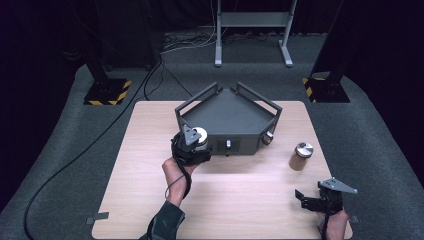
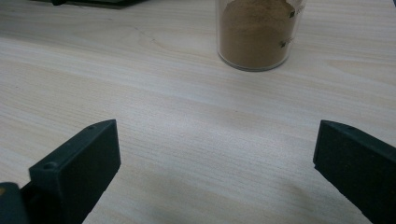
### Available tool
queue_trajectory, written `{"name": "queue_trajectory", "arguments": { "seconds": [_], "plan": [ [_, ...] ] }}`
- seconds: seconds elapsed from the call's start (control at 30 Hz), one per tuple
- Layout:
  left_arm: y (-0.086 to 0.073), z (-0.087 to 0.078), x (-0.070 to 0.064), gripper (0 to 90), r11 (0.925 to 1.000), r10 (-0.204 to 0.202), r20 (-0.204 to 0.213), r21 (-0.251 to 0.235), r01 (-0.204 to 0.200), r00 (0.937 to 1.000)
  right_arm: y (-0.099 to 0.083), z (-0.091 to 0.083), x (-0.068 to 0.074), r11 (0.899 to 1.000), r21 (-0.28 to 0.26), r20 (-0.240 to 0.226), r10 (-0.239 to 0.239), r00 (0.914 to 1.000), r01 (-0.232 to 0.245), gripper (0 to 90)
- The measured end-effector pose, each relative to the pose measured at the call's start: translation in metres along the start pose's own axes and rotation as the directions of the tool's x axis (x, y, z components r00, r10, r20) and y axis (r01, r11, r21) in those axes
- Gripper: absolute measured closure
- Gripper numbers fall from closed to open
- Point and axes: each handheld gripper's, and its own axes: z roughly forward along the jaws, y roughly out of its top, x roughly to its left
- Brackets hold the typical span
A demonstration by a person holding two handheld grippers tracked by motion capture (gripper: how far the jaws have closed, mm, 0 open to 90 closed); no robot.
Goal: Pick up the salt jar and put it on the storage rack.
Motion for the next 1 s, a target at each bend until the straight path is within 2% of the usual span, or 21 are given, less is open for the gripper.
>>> {"name": "queue_trajectory", "arguments": {
  "seconds": [0.3,1.0],
  "plan": [
    [0.006,0.006,0.006,31.5,0.9997,-0.023,-0.001,0.005,0.023,0.9997,0.000,0.000,0.000,1.000,0.001,-0.002,0.000,1.0000,0.000,0.0],
    [0.026,0.008,0.011,31.5,0.9997,-0.024,-0.022,0.000,0.024,0.9995,0.000,0.000,0.000,1.000,0.002,-0.002,-0.002,1.0000,0.002,0.0]
  ]
}}
